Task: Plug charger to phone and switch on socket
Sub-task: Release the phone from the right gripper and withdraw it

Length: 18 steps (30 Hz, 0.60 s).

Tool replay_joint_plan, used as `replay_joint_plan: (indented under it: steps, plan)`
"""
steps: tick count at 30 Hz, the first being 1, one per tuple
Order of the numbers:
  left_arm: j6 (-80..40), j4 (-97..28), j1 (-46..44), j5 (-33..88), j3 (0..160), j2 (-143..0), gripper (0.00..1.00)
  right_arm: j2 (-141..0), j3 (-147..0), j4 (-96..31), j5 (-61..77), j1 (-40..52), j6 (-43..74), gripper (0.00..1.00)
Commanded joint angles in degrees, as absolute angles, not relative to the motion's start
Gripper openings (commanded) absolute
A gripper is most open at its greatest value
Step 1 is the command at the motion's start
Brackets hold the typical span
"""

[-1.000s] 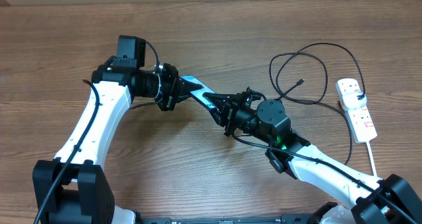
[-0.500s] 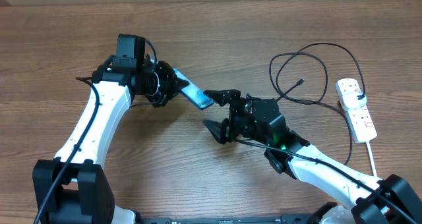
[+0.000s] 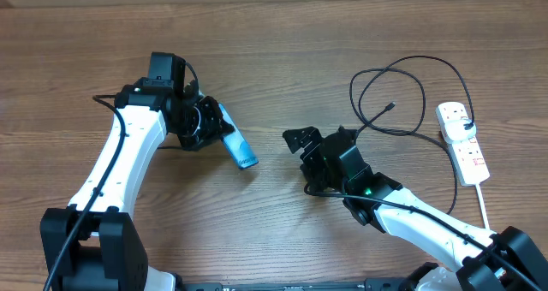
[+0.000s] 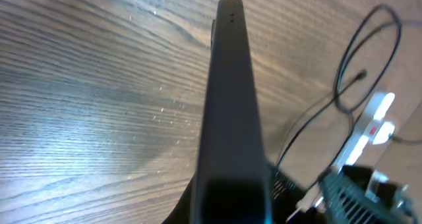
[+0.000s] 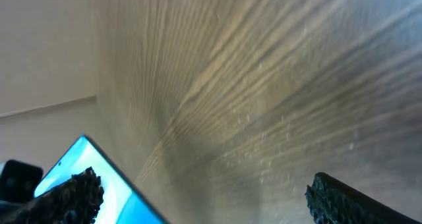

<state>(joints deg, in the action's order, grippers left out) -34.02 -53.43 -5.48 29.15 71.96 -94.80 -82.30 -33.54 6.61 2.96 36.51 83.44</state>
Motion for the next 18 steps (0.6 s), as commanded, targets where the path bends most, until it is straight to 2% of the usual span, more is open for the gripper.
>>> replay_joint_plan:
  steps: [1, 3, 11, 18]
  plan:
    - [-26.6, -53.8, -5.3, 35.8, 72.4, -95.2, 0.04, -82.1, -34.2, 6.7, -1.5, 36.6, 80.2, 1.0]
    - [-25.4, -53.7, -5.3, 38.8, 72.4, -95.2, 0.04, -82.1, -34.2, 6.6, -1.5, 36.6, 79.7, 1.0]
    - [-24.3, -53.6, -5.7, 45.3, 72.4, -95.2, 0.04, -82.1, -34.2, 6.1, -1.4, 36.6, 65.8, 1.0]
    - [-22.2, -53.5, -7.6, 46.2, 72.4, -95.2, 0.04, -81.8, -37.8, -7.2, -1.2, 33.0, 65.7, 1.0]
